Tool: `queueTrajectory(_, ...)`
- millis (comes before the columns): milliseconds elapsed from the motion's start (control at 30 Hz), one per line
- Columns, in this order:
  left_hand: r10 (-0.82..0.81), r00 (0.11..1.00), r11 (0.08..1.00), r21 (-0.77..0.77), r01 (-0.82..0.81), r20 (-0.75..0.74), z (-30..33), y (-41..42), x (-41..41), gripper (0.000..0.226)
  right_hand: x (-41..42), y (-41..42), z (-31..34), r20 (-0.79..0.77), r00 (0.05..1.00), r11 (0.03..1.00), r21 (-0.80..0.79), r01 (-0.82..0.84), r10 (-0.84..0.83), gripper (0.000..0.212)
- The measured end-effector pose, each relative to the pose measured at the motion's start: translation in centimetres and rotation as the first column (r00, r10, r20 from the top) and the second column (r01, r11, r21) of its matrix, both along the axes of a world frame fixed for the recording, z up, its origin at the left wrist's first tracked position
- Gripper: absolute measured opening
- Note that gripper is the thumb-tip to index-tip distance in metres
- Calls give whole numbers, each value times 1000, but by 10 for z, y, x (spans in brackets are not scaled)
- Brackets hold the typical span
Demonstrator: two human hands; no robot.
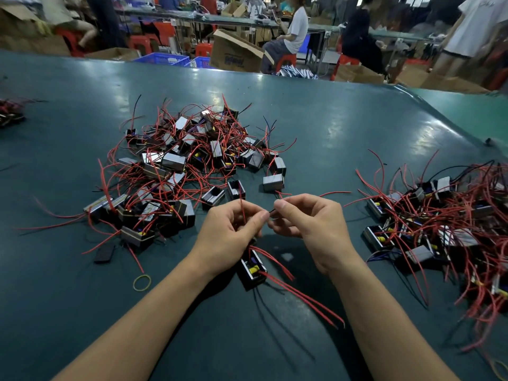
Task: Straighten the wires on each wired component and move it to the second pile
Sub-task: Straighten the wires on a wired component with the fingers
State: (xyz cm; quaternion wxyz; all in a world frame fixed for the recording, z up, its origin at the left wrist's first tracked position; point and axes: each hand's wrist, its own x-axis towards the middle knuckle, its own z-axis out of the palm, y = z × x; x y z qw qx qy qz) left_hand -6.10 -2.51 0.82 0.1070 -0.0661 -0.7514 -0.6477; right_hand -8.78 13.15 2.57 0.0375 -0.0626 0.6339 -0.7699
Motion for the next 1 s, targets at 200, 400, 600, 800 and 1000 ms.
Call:
queueTrajectory(200, 45, 999, 998, -33, -46, -27, -2, 1, 1, 6, 0, 5, 1, -23, 1000, 992, 126, 19, -16, 11)
queueTrajectory(400, 42, 999, 998, -46, -43, -26, -4, 3, 1, 7, -3, 11, 4, 23, 999, 964, 263, -45, 41, 17)
queueTrajectory(600, 46, 998, 997, -66, -49, -44, -4, 1, 0, 7, -3, 5, 3, 147, 989, 988, 142, -57, 36, 22)
queueTrajectory(800, 94, 994, 992, -74, -98, -55, -5, 0, 2, 9, -9, 6, 3, 188, 968, 986, 5, 169, -167, 23)
queueTrajectory(1000, 91, 995, 994, -59, -94, -50, -1, 0, 3, 6, -7, 13, -1, 22, 998, 997, 66, 49, -51, 13)
